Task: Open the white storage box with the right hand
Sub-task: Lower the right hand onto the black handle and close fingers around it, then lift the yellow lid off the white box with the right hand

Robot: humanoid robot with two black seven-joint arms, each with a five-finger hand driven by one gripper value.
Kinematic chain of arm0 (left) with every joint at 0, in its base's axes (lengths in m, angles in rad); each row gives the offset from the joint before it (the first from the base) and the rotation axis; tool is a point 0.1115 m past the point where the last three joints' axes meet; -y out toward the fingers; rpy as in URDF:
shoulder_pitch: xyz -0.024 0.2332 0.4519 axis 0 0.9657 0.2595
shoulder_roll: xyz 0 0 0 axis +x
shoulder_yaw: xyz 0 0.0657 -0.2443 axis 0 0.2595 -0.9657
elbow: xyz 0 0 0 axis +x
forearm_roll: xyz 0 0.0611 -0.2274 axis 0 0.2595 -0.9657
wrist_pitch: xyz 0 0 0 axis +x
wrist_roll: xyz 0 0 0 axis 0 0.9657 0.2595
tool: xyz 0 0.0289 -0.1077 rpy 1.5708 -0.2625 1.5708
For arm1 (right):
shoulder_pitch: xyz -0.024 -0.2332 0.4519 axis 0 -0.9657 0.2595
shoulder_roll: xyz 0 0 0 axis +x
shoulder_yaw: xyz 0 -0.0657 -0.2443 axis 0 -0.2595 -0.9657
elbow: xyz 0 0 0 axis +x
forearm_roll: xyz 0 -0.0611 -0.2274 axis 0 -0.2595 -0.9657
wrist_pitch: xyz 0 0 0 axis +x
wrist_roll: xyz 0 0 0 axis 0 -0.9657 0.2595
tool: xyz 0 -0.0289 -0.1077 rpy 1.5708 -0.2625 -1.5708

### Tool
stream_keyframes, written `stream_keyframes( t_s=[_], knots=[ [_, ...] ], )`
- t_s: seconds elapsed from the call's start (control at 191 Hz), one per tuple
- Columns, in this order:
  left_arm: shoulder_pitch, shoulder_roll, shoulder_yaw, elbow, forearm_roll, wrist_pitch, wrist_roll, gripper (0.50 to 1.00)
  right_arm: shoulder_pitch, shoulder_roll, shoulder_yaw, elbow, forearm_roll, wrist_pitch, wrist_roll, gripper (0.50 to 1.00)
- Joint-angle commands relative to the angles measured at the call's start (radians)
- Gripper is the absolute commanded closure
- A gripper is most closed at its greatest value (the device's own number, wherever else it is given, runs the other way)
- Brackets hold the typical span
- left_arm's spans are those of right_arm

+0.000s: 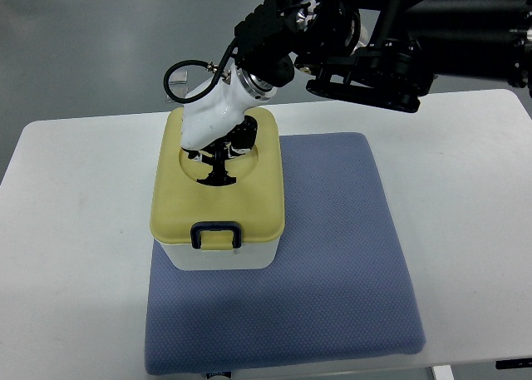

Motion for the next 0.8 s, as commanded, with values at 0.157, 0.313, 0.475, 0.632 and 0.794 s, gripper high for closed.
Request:
stream_keyframes(
  t_s=[0.157, 0.313, 0.475, 0.632, 0.794],
  knots=[
    [0.000, 0.000, 0.000, 0.000, 0.000, 0.000, 0.000, 0.500, 0.025, -0.001, 0.017, -0.006, 0.015, -0.066, 0.000, 1.000],
    [0.000, 0.000, 0.000, 0.000, 0.000, 0.000, 0.000, 0.500, 0.033, -0.008, 0.021, -0.020, 0.019, -0.104, 0.000, 1.000],
    [0.000, 0.000, 0.000, 0.000, 0.000, 0.000, 0.000, 0.500, 0.043, -0.020, 0.021, -0.098, 0.102, -0.130, 0.000, 1.000],
    [0.000, 0.000, -0.001, 0.000, 0.000, 0.000, 0.000, 0.500, 0.054, -0.029, 0.021, -0.155, 0.200, -0.124, 0.000, 1.000],
    [0.000, 0.000, -0.001, -0.001, 0.000, 0.000, 0.000, 0.500, 0.043, -0.032, 0.018, -0.227, 0.345, -0.114, 0.000, 1.000]
  ],
)
